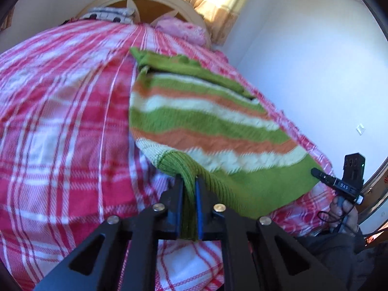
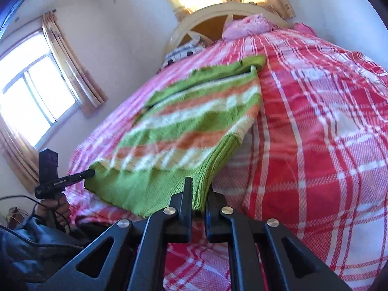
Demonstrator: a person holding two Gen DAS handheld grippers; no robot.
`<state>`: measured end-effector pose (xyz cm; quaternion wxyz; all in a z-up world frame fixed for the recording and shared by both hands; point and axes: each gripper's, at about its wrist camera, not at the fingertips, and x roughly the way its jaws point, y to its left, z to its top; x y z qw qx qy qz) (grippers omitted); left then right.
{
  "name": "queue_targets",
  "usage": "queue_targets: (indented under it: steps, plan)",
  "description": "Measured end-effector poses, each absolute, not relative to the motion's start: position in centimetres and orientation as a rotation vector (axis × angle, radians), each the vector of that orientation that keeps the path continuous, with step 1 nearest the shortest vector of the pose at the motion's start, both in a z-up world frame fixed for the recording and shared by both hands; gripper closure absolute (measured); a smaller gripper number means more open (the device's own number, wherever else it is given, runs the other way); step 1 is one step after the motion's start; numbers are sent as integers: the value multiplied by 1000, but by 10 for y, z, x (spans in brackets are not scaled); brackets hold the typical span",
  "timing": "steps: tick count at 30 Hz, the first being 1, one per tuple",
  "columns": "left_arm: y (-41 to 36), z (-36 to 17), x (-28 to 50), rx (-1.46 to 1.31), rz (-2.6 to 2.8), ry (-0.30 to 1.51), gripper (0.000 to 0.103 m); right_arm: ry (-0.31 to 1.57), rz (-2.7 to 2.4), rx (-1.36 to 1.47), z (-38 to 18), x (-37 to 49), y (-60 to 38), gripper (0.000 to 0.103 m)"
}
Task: Fold small clothes
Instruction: 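Lift the hem and fold it over toward the collar with both grippers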
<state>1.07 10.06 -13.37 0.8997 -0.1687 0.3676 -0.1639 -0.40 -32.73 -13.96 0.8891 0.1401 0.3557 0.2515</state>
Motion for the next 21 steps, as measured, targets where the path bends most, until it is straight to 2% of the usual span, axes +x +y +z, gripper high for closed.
queue_targets:
  steps: [10,21]
  plan:
    - [113,-99,28,-370,-362,661,94,647,544,294,-100,8,-324,96]
    - [118,-62,80,-412,-369,560,95,560,540,297,-48,62,-319,96]
